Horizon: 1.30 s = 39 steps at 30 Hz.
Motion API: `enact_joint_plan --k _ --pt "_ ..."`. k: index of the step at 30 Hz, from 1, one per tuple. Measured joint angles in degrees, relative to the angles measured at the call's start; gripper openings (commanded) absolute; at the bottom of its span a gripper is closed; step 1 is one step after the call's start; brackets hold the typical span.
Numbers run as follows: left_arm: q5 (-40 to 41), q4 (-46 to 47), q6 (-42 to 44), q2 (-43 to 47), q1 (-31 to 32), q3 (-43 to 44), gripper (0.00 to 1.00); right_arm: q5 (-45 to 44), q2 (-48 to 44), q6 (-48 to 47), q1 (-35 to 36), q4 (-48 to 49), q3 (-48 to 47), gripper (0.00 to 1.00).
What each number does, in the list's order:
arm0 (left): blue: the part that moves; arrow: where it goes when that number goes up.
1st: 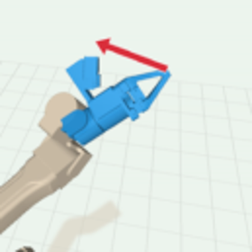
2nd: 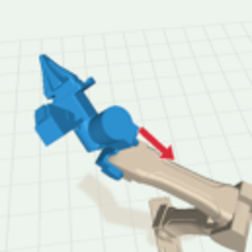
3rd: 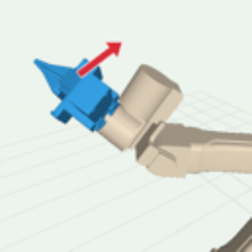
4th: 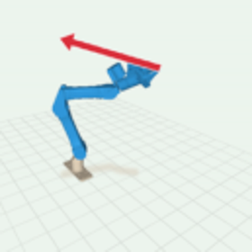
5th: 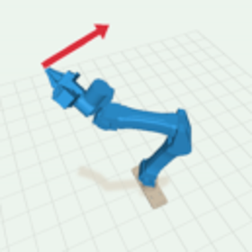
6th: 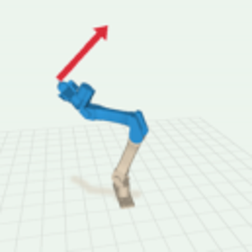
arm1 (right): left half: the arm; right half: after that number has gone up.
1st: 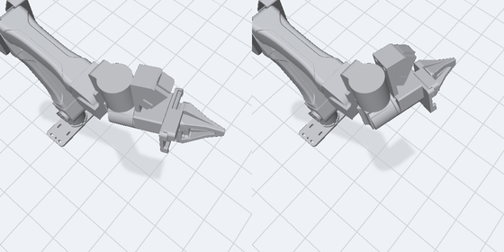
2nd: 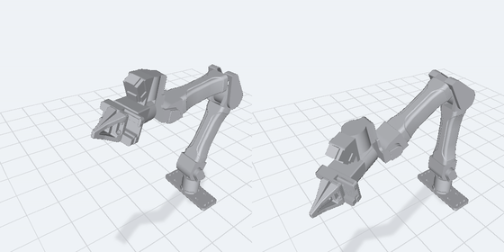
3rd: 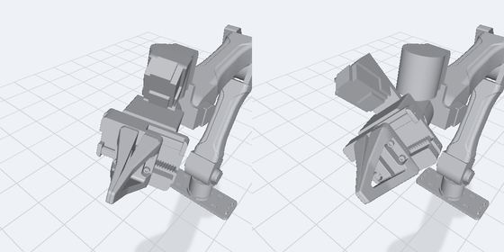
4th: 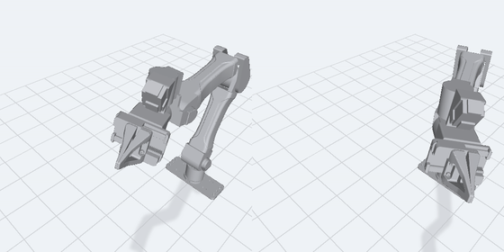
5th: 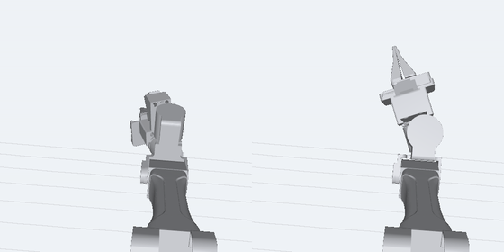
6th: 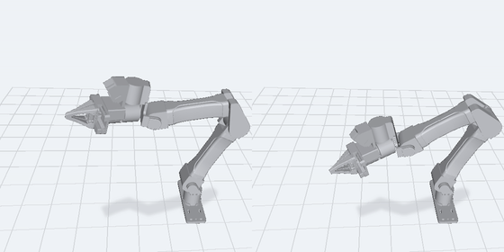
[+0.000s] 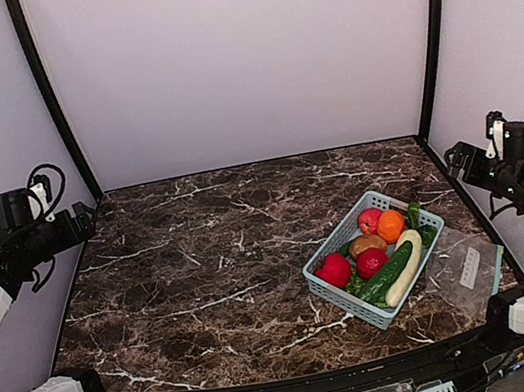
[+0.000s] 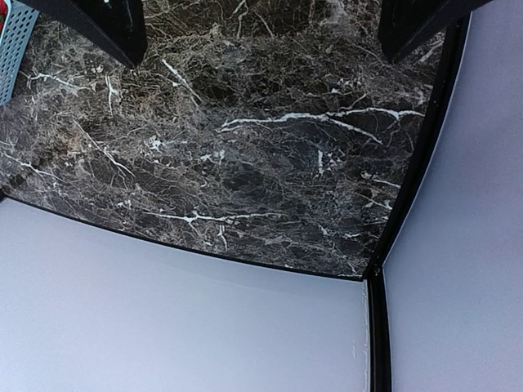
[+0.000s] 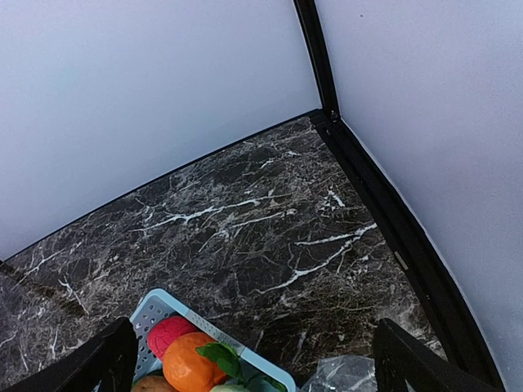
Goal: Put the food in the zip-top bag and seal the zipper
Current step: Pick up the zipper food storage bag from the corner of the board.
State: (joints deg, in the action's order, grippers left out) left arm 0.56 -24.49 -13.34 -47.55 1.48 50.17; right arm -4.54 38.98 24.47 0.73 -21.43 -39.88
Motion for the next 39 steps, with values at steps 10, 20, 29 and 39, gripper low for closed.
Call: enact_joint_plan --k 10,20,29,39 --pt "1.9 0.0 2.0 -0.5 0.0 -2.3 1.0 0.6 3.1 0.5 0.0 -3.7 -2.9 0.99" --pt "-1.2 0.4 2.8 0.5 0.0 -6.8 1.0 1.4 11.0 12.3 -4.8 -11.2 1.9 0.99" --pt "-3.7 2.5 2.0 2.7 0.0 -8.0 1.0 2.3 12.3 17.4 -8.4 -15.2 7.9 0.87" --pt "-3.4 2.6 1.7 4.2 0.0 -8.0 1.0 6.8 19.8 14.9 -8.2 -12.9 8.4 0.77"
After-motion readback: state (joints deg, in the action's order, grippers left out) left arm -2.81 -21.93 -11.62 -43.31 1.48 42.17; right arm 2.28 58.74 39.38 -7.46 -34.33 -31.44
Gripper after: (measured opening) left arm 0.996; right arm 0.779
